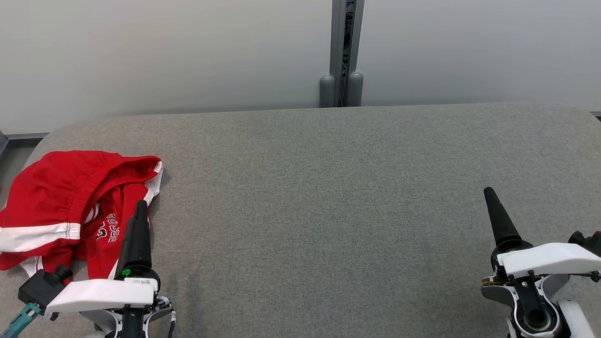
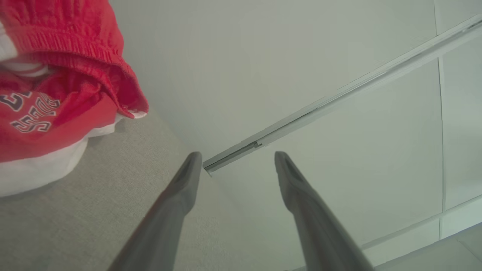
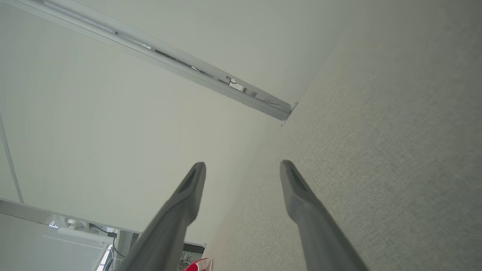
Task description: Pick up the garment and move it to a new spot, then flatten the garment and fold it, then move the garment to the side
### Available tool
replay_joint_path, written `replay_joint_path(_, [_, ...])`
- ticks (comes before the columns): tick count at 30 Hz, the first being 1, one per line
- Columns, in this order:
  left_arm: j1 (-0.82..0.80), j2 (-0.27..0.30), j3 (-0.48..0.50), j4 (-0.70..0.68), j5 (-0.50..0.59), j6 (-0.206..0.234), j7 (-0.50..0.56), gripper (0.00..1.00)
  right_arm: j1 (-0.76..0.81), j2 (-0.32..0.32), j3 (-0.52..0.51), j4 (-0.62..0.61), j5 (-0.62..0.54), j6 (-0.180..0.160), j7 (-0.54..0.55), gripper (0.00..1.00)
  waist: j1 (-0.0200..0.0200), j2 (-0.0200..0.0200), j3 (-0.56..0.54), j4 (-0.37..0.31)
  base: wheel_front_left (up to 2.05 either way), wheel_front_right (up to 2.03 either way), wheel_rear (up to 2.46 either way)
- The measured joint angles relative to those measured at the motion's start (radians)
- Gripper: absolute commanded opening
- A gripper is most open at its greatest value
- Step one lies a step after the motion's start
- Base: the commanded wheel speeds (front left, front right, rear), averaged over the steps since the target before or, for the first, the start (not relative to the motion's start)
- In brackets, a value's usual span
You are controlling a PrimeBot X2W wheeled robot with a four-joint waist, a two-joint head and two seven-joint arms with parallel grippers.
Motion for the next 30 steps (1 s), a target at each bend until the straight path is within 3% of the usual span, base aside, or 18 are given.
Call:
replay_joint_path(6, [-0.005, 0.003, -0.025, -0.013, 0.150, 0.010, -0.017, 1.00, 0.003, -0.001, 0.032, -0.018, -0.146, 0.000, -0.024, 1.00, 0.0000, 0.0000, 0.001, -0.001, 0.00, 0.00, 0.00])
replay_joint_path(11, [-0.015, 0.004, -0.048, -0.028, 0.267, 0.045, -0.032, 1.00, 0.004, -0.001, 0.054, -0.033, -0.262, 0.000, -0.044, 1.00, 0.0000, 0.0000, 0.001, -0.002, 0.00, 0.00, 0.00])
replay_joint_path(19, [-0.015, 0.006, -0.065, -0.030, 0.376, 0.095, -0.051, 1.00, 0.024, -0.002, 0.048, -0.051, -0.367, 0.001, -0.072, 1.00, 0.0000, 0.0000, 0.001, -0.003, 0.00, 0.00, 0.00])
replay_joint_path(30, [-0.016, 0.008, -0.108, -0.050, 0.541, 0.128, -0.073, 1.00, 0.025, -0.003, 0.079, -0.080, -0.496, 0.001, -0.112, 1.00, 0.0000, 0.0000, 0.004, -0.007, 0.00, 0.00, 0.00])
